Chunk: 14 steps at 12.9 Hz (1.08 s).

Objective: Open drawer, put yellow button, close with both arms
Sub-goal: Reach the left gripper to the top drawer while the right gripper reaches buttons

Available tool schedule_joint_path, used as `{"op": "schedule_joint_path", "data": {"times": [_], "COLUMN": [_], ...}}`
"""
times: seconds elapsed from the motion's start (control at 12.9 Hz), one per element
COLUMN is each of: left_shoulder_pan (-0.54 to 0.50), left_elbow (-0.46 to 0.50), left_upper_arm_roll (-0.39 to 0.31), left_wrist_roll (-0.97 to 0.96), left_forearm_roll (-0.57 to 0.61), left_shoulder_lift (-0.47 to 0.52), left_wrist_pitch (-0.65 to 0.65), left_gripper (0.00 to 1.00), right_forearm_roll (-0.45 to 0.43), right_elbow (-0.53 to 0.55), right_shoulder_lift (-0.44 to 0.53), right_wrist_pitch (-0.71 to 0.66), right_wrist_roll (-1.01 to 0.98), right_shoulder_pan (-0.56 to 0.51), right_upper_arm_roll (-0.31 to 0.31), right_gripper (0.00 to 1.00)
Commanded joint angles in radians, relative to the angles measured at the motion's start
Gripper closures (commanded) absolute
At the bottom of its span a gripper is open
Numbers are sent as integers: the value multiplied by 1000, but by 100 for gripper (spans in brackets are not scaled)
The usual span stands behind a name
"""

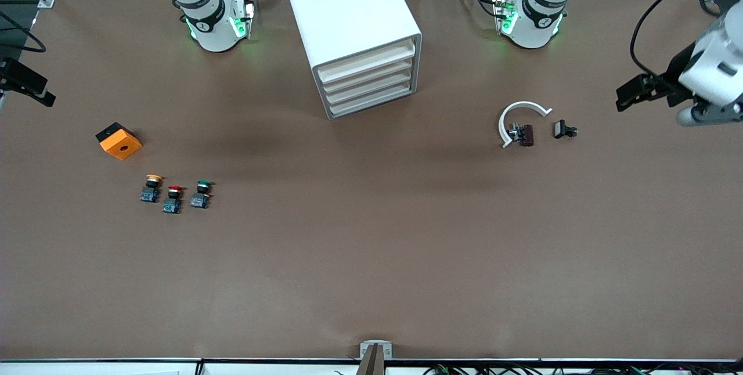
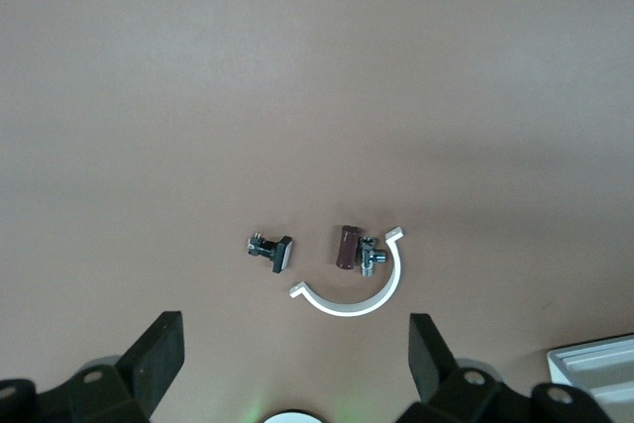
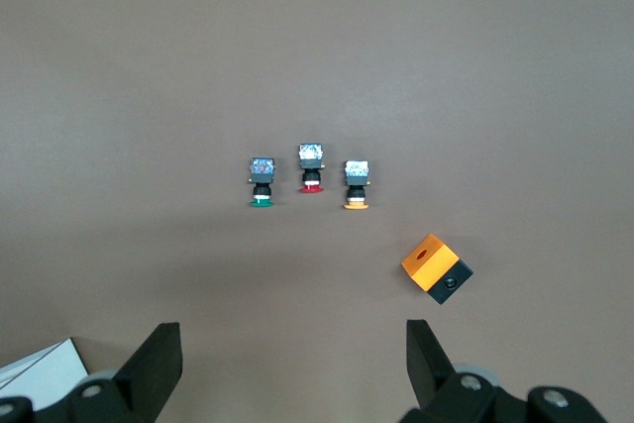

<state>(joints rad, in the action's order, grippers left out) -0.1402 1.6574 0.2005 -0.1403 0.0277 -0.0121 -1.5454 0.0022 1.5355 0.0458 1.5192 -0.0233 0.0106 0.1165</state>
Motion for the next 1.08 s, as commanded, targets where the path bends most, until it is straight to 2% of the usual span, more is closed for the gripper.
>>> {"op": "schedule_joint_path", "data": {"times": [0.0, 0.23, 0.54, 0.7, 1.0], "left_shoulder_pan": [-22, -22, 4, 59, 137], "left_elbow": [-37, -34, -37, -47, -67], "left_upper_arm_roll": [-3, -3, 13, 16, 16], "left_wrist_roll": [2, -132, -541, -712, -1107], "left_forearm_roll": [18, 15, -11, -26, -123], "left_shoulder_lift": [-109, -172, -273, -317, -423], "left_wrist_pitch": [-1, -1, -1, -2, -1], "left_gripper": [0, 0, 0, 0, 0], "right_forearm_roll": [19, 9, 12, 9, 9], "right_elbow": [-23, -23, -21, -20, -6], "right_shoulder_lift": [-9, -6, -7, -17, -93], "right_wrist_pitch": [-13, -13, -45, -33, -51], "right_wrist_roll": [3, -9, -10, -12, -12], "right_shoulder_pan": [-15, -14, -3, -8, -23], "right_upper_arm_roll": [-6, -6, -12, -11, -9], "right_gripper": [0, 0, 0, 0, 0]}}
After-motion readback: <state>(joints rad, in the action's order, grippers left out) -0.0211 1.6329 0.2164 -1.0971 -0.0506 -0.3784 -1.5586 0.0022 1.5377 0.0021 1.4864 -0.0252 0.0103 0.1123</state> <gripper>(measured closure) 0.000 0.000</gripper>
